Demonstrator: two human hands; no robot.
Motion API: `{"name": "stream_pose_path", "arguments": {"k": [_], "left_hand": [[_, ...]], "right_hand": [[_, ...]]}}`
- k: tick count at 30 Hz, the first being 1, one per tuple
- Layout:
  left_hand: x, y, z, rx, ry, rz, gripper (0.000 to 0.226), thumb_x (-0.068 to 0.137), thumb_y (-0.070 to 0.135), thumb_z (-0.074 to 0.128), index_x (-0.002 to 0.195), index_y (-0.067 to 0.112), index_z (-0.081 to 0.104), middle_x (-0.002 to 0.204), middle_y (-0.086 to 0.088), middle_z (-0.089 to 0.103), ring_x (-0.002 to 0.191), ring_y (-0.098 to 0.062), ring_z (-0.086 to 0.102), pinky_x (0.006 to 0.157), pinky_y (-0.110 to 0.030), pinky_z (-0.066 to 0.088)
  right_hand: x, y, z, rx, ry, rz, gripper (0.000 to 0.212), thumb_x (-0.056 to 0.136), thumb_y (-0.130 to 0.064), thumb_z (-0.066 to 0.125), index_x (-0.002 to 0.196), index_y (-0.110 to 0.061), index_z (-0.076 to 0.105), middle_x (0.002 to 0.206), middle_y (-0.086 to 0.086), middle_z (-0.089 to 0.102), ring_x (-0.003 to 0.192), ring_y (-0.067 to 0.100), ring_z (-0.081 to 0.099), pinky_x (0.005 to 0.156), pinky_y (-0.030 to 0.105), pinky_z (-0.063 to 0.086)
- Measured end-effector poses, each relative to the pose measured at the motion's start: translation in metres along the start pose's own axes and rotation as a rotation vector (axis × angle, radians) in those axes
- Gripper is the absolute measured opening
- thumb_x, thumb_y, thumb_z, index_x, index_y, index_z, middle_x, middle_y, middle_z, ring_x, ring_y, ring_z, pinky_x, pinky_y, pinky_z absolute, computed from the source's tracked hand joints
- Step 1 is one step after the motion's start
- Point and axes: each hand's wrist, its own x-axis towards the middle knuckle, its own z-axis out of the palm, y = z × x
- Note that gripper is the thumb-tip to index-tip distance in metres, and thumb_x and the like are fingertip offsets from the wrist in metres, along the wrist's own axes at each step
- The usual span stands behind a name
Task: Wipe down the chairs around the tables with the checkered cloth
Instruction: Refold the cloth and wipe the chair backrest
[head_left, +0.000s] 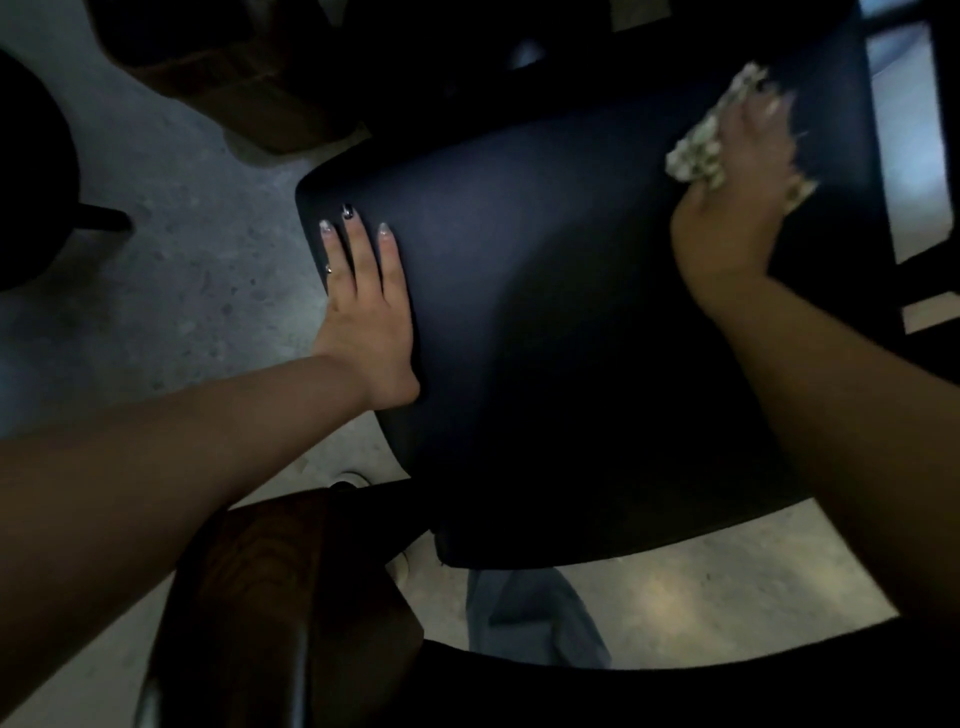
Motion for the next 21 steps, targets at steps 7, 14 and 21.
{"name": "stream_pose_path", "arguments": {"k": [7,14,21], "left_hand": [[0.005,0.004,0.003,0.005,-0.048,-0.062,0.141,0.053,0.052,0.062,0.136,-0.012,-0.033,0.143,-0.041,-0.03,0.133,-0.06,-0.026,0.113,-0.061,-0.004],[0.008,0.012,-0.005,-0.034,-0.134,-0.156,0.148,0.055,0.052,0.066,0.114,-0.009,-0.054,0.134,-0.038,-0.042,0.132,-0.057,-0.031,0.114,-0.059,-0.001],[0.006,0.02,-0.014,-0.017,-0.17,-0.217,0.147,0.061,0.058,0.065,0.112,-0.012,-0.053,0.14,-0.04,-0.035,0.134,-0.057,-0.027,0.116,-0.057,0.002]], "right_hand": [[-0.109,-0.04,0.026,0.148,-0.195,-0.547,0.058,0.069,0.02,0.055,0.126,0.013,0.053,0.136,0.031,0.046,0.128,0.056,0.036,0.106,0.063,0.023],[-0.175,-0.042,0.025,-0.034,-0.549,-0.937,0.054,0.082,-0.001,0.034,0.133,-0.001,0.052,0.141,0.016,0.049,0.133,0.036,0.041,0.11,0.048,0.028],[-0.181,-0.041,0.012,-0.04,-0.976,-1.168,0.05,0.101,-0.019,0.017,0.151,-0.013,0.02,0.159,0.012,0.017,0.145,0.03,0.019,0.119,0.046,0.014]]}}
